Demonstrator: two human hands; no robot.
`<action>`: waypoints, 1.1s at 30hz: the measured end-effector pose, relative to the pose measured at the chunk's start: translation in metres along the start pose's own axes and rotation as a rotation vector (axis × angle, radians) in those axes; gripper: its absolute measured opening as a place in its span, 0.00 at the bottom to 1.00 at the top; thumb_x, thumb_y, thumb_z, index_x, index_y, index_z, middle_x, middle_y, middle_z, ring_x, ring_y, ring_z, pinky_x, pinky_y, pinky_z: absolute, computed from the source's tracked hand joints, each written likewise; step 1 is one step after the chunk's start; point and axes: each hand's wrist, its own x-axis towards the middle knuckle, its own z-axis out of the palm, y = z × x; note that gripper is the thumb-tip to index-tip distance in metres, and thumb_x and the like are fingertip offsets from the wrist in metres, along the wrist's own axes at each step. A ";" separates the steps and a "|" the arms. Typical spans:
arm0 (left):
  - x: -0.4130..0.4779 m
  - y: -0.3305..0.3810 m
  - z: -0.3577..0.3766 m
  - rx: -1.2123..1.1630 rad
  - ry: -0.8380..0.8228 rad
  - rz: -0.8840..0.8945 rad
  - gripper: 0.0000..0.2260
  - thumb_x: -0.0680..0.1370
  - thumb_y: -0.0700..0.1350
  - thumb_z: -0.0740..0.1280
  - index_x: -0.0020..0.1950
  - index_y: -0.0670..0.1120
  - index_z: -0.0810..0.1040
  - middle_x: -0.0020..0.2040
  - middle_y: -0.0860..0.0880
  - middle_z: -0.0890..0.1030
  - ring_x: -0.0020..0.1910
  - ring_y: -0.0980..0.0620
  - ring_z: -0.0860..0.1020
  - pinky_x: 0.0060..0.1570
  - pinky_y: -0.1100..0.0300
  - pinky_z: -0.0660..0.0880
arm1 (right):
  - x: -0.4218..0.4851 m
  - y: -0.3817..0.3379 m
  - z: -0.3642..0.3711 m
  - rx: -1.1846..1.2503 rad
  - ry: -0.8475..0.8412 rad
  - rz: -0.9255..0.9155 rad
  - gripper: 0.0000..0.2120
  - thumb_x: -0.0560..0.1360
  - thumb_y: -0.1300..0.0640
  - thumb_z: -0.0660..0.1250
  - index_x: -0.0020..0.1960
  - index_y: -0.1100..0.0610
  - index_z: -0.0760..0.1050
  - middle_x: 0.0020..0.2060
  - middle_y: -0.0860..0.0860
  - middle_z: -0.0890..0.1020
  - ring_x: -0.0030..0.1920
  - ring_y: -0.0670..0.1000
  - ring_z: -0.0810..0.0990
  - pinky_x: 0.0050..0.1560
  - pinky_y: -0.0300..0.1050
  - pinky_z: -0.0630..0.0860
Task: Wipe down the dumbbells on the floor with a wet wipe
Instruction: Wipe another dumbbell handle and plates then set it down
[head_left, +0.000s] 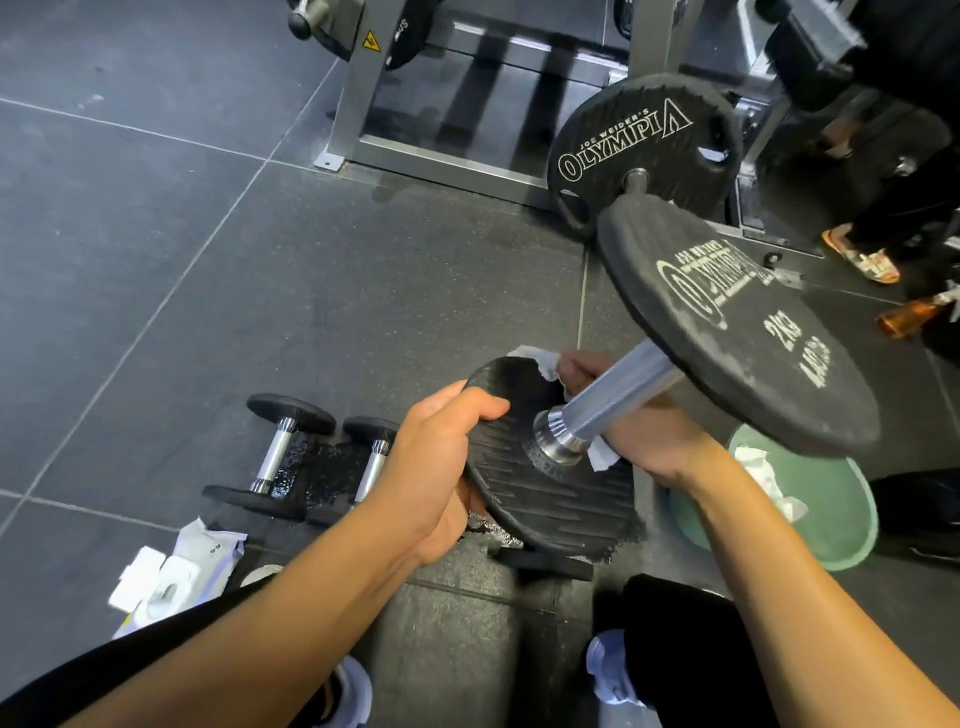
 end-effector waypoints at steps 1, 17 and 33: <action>0.001 0.000 -0.001 -0.007 0.011 -0.016 0.07 0.80 0.40 0.67 0.54 0.40 0.82 0.45 0.39 0.82 0.43 0.42 0.82 0.45 0.47 0.77 | -0.003 -0.001 -0.002 -0.090 0.014 -0.005 0.17 0.86 0.57 0.58 0.57 0.37 0.79 0.59 0.47 0.83 0.55 0.44 0.82 0.63 0.39 0.77; 0.007 0.013 -0.013 -0.014 0.105 -0.071 0.16 0.81 0.42 0.64 0.65 0.33 0.78 0.49 0.37 0.85 0.44 0.40 0.86 0.41 0.36 0.83 | -0.071 -0.014 0.037 0.050 0.225 -0.082 0.13 0.85 0.48 0.59 0.55 0.44 0.84 0.30 0.46 0.83 0.31 0.49 0.78 0.34 0.41 0.73; 0.003 0.004 -0.005 -0.042 0.043 -0.162 0.15 0.82 0.40 0.63 0.65 0.33 0.78 0.47 0.37 0.86 0.42 0.40 0.87 0.41 0.33 0.83 | -0.020 -0.008 0.017 0.527 0.258 -0.408 0.20 0.73 0.65 0.69 0.64 0.57 0.75 0.52 0.44 0.88 0.55 0.43 0.85 0.55 0.36 0.78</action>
